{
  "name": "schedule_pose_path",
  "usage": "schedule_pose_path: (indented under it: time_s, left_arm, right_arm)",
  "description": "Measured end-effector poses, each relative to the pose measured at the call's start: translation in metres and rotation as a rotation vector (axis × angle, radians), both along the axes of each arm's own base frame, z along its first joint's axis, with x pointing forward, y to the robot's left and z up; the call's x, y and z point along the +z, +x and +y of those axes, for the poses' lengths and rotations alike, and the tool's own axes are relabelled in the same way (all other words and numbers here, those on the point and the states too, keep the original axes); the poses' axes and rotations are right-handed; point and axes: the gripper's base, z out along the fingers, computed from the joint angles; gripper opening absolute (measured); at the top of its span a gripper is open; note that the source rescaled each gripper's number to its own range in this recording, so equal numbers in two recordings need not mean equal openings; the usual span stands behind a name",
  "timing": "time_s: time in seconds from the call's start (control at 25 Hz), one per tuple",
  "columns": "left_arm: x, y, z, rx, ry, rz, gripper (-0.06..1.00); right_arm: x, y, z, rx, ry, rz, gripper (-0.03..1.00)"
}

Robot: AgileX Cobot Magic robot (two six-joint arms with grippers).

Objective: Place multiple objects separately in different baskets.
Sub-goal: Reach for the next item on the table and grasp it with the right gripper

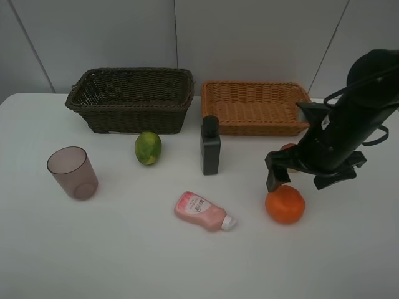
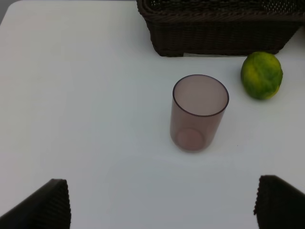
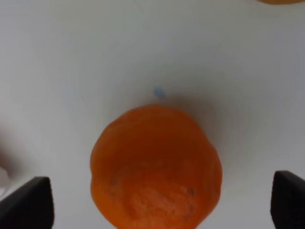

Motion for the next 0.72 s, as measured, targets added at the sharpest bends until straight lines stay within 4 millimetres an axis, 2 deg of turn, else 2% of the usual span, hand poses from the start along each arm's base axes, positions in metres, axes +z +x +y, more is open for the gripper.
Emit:
schedule_pose_path:
  time_s: [0.24,0.72]
  left_arm:
    - [0.0,0.0,0.0,0.0,0.0,0.0,1.0]
    - [0.0,0.0,0.0,0.0,0.0,0.0,1.0]
  right_arm:
    - [-0.016,0.001,0.017,-0.057,0.011,0.014,1.0]
    - [-0.033,0.003,0.016,-0.112,-0.031,0.053,1.0]
